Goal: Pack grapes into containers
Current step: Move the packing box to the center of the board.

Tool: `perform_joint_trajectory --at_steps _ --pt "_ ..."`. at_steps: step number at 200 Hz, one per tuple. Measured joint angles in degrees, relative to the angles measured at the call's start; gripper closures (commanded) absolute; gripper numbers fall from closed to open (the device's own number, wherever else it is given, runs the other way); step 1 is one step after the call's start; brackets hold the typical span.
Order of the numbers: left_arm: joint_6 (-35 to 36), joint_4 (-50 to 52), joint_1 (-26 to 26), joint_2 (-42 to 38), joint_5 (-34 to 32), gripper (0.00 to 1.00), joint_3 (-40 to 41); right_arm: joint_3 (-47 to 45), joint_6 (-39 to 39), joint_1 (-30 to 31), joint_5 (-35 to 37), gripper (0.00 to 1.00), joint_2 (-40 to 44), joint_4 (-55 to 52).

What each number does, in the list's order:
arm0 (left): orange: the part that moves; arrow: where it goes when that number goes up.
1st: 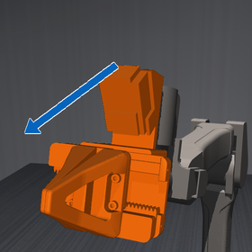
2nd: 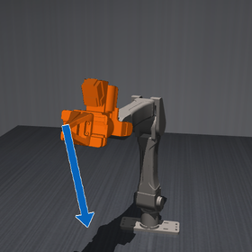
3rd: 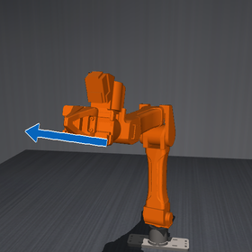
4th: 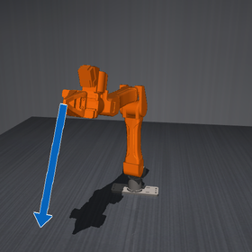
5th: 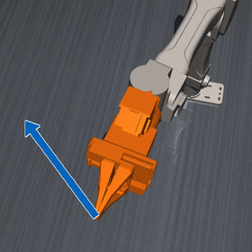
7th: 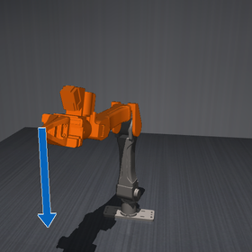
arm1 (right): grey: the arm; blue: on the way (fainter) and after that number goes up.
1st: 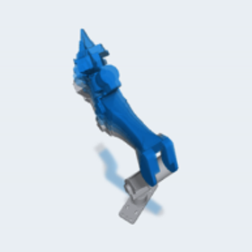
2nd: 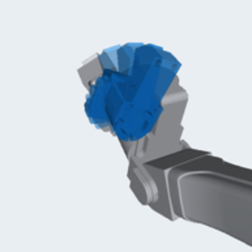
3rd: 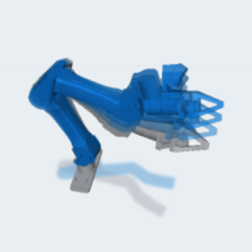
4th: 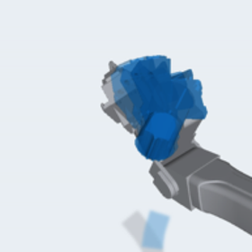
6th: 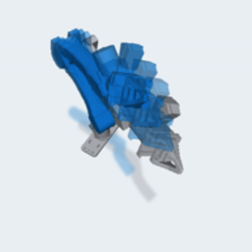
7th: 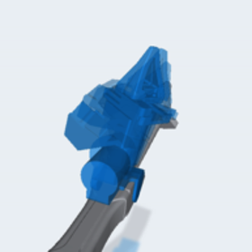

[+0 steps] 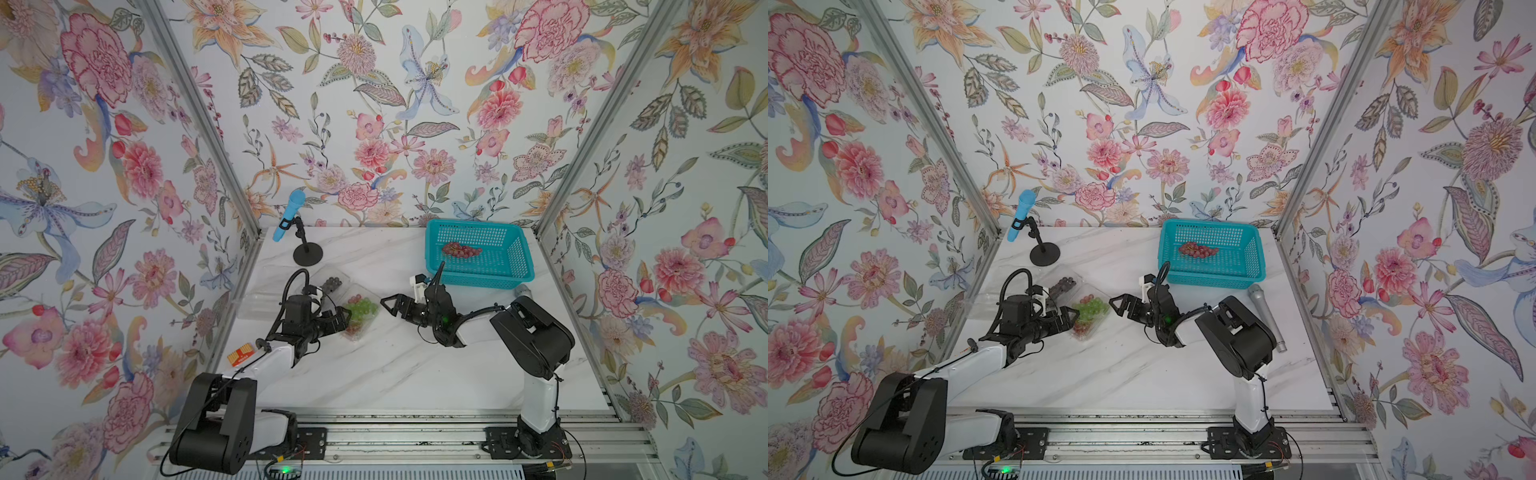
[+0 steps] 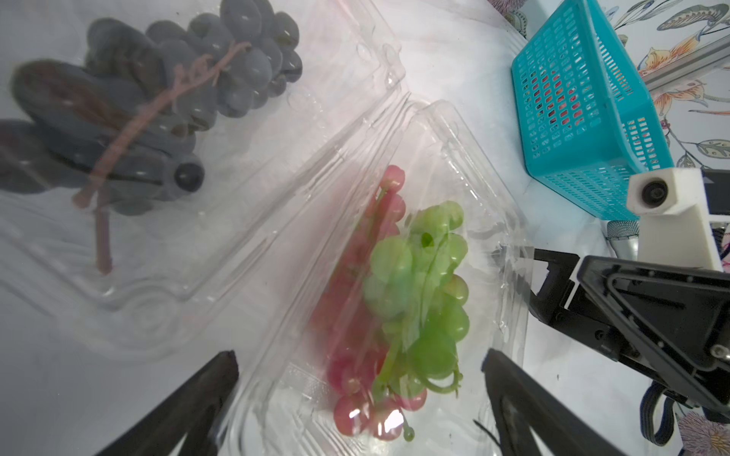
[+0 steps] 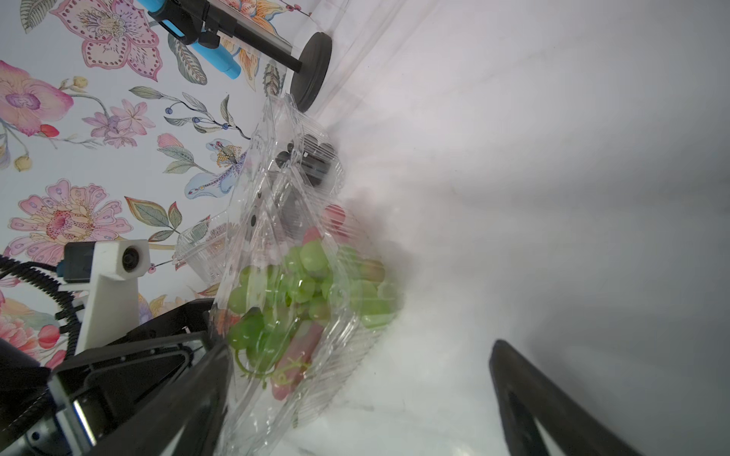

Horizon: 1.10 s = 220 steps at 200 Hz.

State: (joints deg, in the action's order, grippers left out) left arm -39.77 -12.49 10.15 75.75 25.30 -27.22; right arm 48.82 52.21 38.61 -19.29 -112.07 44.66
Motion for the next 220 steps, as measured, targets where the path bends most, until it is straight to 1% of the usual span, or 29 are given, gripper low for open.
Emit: perform_joint_trajectory --at_steps 22,53,95,125,150,185,220 --pt "-1.6 -3.4 2.6 4.0 0.1 0.0 -0.5 0.1 0.0 0.0 -0.2 0.0 0.0 -1.0" --pt "-3.3 -7.5 6.2 10.0 0.0 0.0 -4.3 0.3 0.1 0.0 -0.9 0.0 0.5 -2.1" --pt "-4.9 -12.6 8.1 18.9 0.0 0.0 -11.5 1.2 0.5 -0.3 -0.6 0.0 2.4 -4.6" --pt "-6.1 -13.8 10.8 25.7 0.0 0.0 -20.0 3.7 0.7 -3.9 -0.7 0.0 2.3 -8.5" --pt "-6.9 -14.4 12.8 29.7 -0.2 0.0 -26.9 9.7 0.9 -7.6 -0.7 0.0 0.7 -12.1" --pt "-6.0 -12.2 12.5 31.6 -0.4 0.0 -33.3 19.1 1.2 -10.4 -0.1 0.0 -3.7 -15.8" --pt "-1.9 -6.2 10.1 30.8 -0.5 0.0 -35.5 20.6 1.1 -10.9 0.0 0.0 -4.8 -19.5"
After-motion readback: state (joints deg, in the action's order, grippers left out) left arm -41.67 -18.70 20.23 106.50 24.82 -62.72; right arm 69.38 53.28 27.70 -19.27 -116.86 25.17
